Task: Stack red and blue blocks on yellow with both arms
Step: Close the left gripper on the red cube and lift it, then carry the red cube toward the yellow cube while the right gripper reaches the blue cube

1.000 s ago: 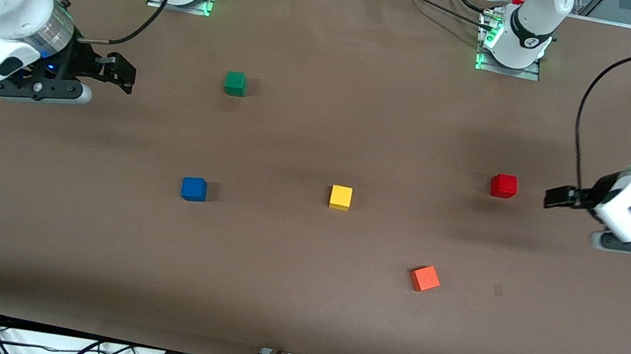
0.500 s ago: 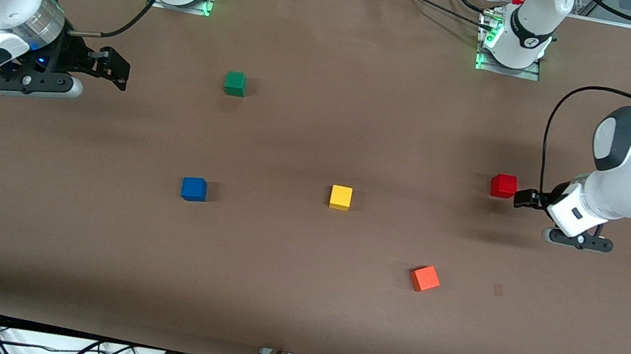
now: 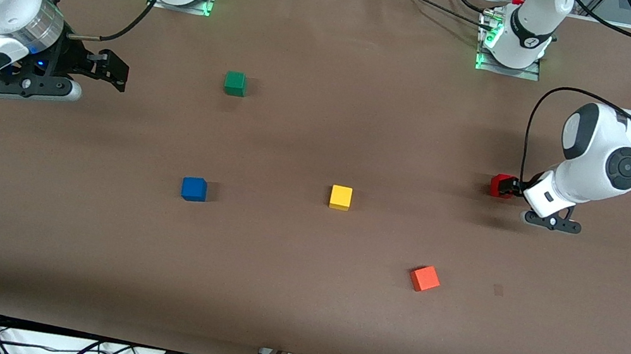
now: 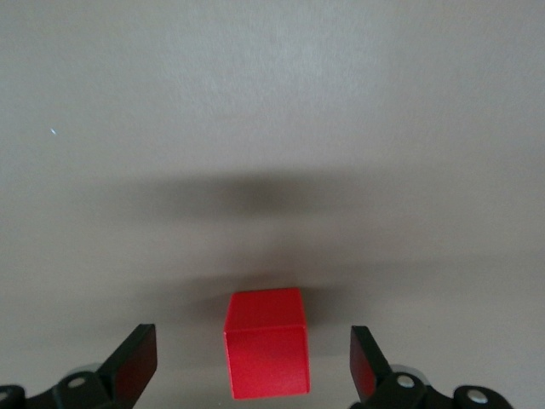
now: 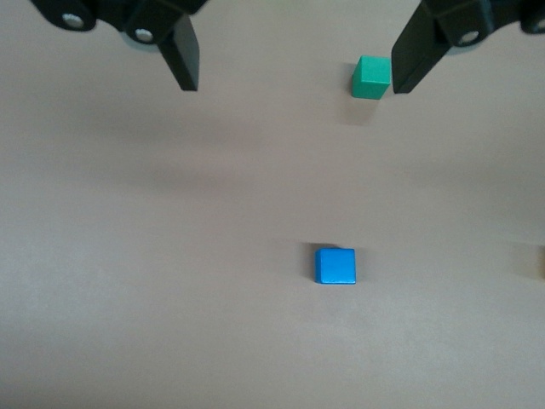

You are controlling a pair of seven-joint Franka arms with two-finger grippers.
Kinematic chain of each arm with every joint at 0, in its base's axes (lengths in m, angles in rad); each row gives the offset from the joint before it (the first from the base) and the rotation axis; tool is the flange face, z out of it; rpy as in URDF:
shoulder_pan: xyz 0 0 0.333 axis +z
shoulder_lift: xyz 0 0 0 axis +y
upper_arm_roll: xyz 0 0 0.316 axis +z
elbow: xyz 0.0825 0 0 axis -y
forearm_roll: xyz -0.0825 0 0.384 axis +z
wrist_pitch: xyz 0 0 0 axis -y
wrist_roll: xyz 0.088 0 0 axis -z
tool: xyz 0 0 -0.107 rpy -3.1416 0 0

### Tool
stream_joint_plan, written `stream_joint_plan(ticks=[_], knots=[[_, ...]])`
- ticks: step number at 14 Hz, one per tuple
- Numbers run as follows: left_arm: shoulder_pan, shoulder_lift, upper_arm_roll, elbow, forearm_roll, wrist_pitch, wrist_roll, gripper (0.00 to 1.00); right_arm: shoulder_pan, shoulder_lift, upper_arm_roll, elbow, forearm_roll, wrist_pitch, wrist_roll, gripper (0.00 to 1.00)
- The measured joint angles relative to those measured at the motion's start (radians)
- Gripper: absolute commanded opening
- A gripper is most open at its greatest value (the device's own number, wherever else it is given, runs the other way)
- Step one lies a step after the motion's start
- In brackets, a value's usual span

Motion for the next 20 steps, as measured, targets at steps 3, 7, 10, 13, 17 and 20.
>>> stream_joint_plan(ticks=[3, 7, 10, 13, 17, 20], knots=[[0.0, 0.004, -0.001, -0.057, 0.0, 0.076, 0.001, 1.0, 0.0, 0.004, 0.0, -0.014, 0.0, 0.002, 0.0, 1.0], [-0.002, 0.019, -0.002, -0.104, 0.003, 0.14, 0.003, 1.0, 0.0, 0.01, 0.001, -0.039, 0.001, 0.017, 0.0, 1.0], [-0.003, 0.027, -0.003, -0.107, 0.073, 0.145, 0.003, 0.46, 0.0, 0.01, 0.001, -0.049, 0.001, 0.022, 0.0, 1.0], [-0.003, 0.034, -0.005, -0.111, 0.084, 0.145, 0.003, 0.03, 0.0, 0.01, 0.001, -0.057, 0.001, 0.027, 0.0, 1.0], [-0.003, 0.033, -0.005, -0.108, 0.084, 0.147, -0.003, 0.0, 0.0, 0.01, 0.001, -0.058, 0.001, 0.027, 0.0, 1.0], [-0.002, 0.027, -0.039, -0.05, 0.084, 0.139, -0.038, 0.0, 0.0, 0.011, 0.001, -0.06, 0.002, 0.029, 0.0, 1.0]])
